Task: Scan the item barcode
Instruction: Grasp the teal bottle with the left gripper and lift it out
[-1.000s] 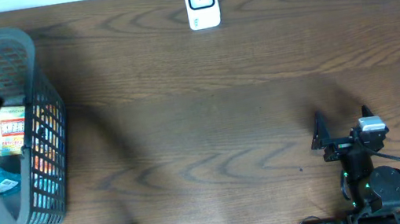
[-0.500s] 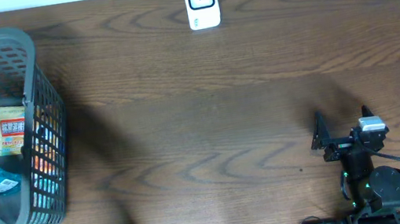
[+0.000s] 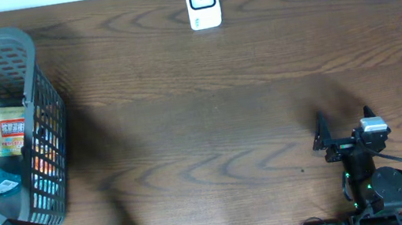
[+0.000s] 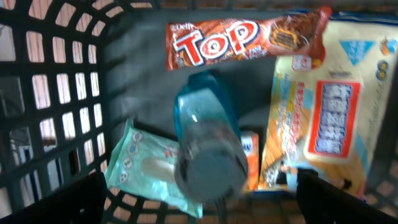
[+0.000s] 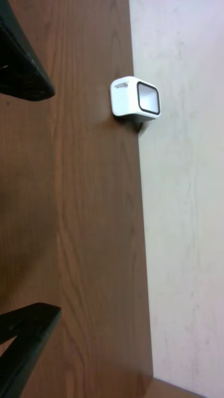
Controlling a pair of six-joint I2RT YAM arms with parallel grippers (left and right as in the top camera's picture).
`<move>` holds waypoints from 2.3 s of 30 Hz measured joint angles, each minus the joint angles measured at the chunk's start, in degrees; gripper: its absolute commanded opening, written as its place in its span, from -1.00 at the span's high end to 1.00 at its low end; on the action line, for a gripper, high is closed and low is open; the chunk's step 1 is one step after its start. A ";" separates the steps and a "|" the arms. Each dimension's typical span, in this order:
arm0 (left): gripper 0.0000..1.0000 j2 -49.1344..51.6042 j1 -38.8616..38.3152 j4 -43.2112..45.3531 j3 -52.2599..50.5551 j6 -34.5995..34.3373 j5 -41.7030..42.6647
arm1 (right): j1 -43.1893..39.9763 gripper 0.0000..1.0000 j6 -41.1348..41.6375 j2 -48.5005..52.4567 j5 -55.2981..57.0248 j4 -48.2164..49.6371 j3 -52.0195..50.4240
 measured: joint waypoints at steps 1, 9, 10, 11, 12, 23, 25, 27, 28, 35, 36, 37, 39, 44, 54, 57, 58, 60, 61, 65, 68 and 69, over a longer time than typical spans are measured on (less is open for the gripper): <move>-0.96 0.02 0.42 0.76 -0.72 0.00 -0.02 | 0.00 -0.99 0.00 0.00 0.00 -0.02 0.00; -0.95 0.04 1.75 6.99 -5.79 1.95 0.00 | 0.00 -0.99 0.00 0.00 0.00 0.00 0.00; -0.95 0.04 1.73 7.17 -5.95 2.01 0.00 | 0.00 -0.99 0.00 0.00 0.00 -0.02 0.00; -0.96 0.04 1.75 7.32 -6.01 2.14 0.00 | 0.00 -0.99 0.00 0.00 0.00 0.00 0.00; -0.96 0.04 1.75 7.48 -6.05 2.23 0.00 | 0.00 -0.98 0.00 0.00 0.00 0.00 0.00; -0.96 0.04 1.75 10.88 -9.57 3.02 0.00 | 0.00 -0.98 0.00 0.00 0.00 0.00 0.00; -0.96 0.04 1.75 12.13 -10.54 3.02 0.02 | 0.00 -0.99 0.00 0.00 0.00 0.00 0.00; -0.95 0.04 1.75 12.79 -11.15 3.02 0.00 | 0.00 -0.98 0.00 0.00 0.00 0.00 0.00; -0.96 0.04 1.75 13.14 -11.39 3.02 0.00 | 0.00 -0.99 0.00 0.00 0.00 0.00 0.00; -0.61 0.04 1.75 16.17 -13.77 3.08 0.26 | 0.00 -0.99 0.00 0.00 0.00 0.00 0.00; -0.47 0.04 1.75 16.90 -14.32 3.19 0.55 | 0.00 -0.99 0.00 0.00 0.00 0.00 0.00; -0.36 0.04 1.75 17.38 -14.80 3.02 0.90 | 0.00 -0.99 0.00 0.00 0.00 0.00 0.00; 0.02 -0.13 1.81 18.49 -15.08 3.37 1.75 | 0.00 -0.99 0.00 0.00 0.00 -0.02 0.00; 0.62 -0.31 1.90 19.30 -15.41 3.37 3.28 | 0.00 -0.99 0.00 0.00 0.00 -0.02 0.00; 0.81 -1.01 1.97 18.14 -15.43 3.48 4.39 | 0.00 -0.99 0.00 0.00 0.00 0.00 0.00; 0.80 -1.77 1.97 17.18 -15.30 3.80 6.32 | 0.00 -0.99 0.00 0.00 0.00 0.00 0.00; 0.80 -2.23 1.97 16.90 -15.15 3.91 6.95 | 0.00 -0.99 0.00 0.00 0.00 0.00 0.00; 0.80 -3.85 1.97 16.74 -14.29 4.28 8.20 | 0.00 -0.99 0.00 0.00 0.00 -0.02 0.00; 0.80 -5.22 1.97 16.72 -13.42 4.33 8.94 | 0.00 -0.99 0.00 0.00 0.00 -0.02 0.00; 0.79 -11.32 1.95 16.90 -9.53 4.24 10.95 | 0.00 -0.99 0.00 0.00 0.00 0.00 0.00; 0.79 -16.98 1.97 16.90 -6.91 2.91 11.87 | 0.00 -0.99 0.00 0.00 0.00 -0.02 0.00; 0.79 -18.64 1.97 16.87 -6.25 2.43 12.17 | 0.00 -0.99 0.00 0.00 0.00 0.00 0.00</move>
